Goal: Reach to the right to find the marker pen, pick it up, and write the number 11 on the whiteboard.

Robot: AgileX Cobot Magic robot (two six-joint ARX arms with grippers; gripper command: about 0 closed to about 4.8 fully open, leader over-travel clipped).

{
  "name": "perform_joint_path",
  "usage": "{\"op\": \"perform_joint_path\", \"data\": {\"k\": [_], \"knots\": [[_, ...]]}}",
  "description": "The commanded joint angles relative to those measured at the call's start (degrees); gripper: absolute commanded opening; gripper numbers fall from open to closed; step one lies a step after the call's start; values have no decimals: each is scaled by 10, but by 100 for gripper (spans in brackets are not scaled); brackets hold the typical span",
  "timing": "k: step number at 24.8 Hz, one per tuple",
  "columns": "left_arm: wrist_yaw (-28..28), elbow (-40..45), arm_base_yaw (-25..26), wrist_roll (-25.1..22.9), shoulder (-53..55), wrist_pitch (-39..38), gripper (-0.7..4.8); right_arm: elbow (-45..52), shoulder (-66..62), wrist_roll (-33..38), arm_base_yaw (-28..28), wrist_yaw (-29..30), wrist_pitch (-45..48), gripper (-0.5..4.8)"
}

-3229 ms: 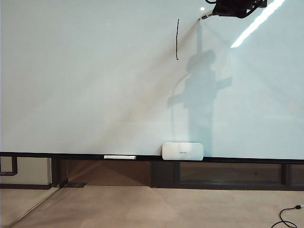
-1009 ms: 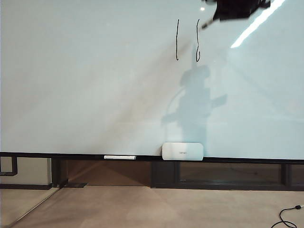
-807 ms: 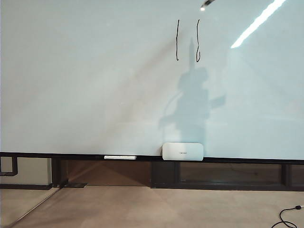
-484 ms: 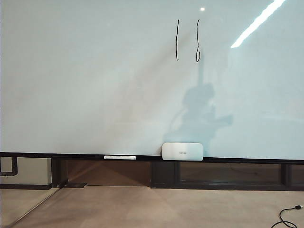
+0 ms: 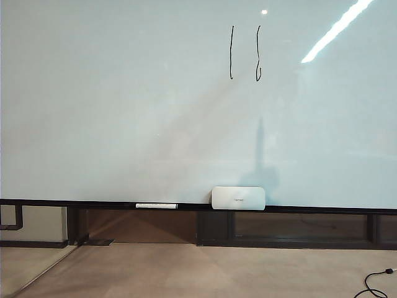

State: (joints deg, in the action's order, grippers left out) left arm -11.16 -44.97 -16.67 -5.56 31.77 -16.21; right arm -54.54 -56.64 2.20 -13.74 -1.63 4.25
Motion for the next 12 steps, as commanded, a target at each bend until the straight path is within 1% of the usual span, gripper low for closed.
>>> {"op": "perform_joint_path", "data": {"k": [1,4,11,12], "knots": [[-5,18,0,23,-21,0,-5,37,37,13,0,-4,18,-1],[-9,45,0,39,-42,3,-5,70,65,28,0,-15,22,-1],[-12,143,0,110,-103,42,-5,154,131,51,0,-17,37,-1],[-14,156,0,114,-109,45,-5,166,140,59,-1,-20,37,-1]]}}
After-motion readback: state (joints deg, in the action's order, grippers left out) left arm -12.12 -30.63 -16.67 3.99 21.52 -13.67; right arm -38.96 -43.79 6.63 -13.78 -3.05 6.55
